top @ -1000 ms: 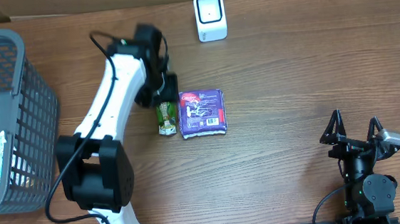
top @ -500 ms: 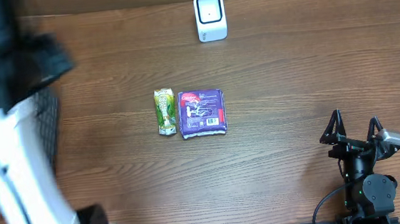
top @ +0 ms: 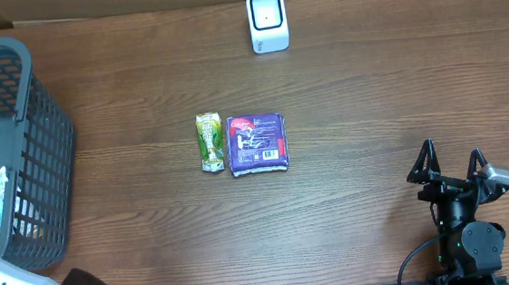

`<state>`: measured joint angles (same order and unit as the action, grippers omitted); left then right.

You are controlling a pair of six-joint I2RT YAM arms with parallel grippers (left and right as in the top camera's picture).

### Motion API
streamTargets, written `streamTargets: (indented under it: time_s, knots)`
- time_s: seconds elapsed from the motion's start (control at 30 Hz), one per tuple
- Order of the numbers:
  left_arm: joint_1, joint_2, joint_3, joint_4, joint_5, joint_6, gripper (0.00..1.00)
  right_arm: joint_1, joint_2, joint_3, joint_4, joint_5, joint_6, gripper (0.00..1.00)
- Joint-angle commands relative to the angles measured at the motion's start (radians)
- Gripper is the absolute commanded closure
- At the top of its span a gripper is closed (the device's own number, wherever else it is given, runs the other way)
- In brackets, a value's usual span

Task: Scan the item barcode
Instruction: 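Reach the left gripper into the basket and grasp the white Pantene tube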

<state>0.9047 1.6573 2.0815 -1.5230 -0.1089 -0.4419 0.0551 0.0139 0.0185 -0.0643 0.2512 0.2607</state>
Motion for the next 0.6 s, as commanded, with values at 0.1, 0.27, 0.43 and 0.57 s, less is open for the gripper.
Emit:
streamTargets:
  time_s: [0.1, 0.27, 0.43, 0.57]
  knots:
    - [0.027, 0.007, -0.254, 0.162, 0.061, 0.046, 0.3, 0.008, -0.011, -0.01, 0.006, 0.01, -0.007, 0.0]
    - [0.027, 0.007, -0.457, 0.332, 0.062, 0.051, 0.29, 0.008, -0.011, -0.01, 0.006, 0.01, -0.007, 0.0]
    - [0.026, 0.007, -0.615, 0.496, 0.061, 0.055, 0.22, 0.008, -0.011, -0.01, 0.006, 0.01, -0.007, 0.0]
    - [0.026, 0.013, -0.679, 0.599, 0.061, 0.077, 0.18, 0.008, -0.011, -0.01, 0.006, 0.01, -0.007, 0.0]
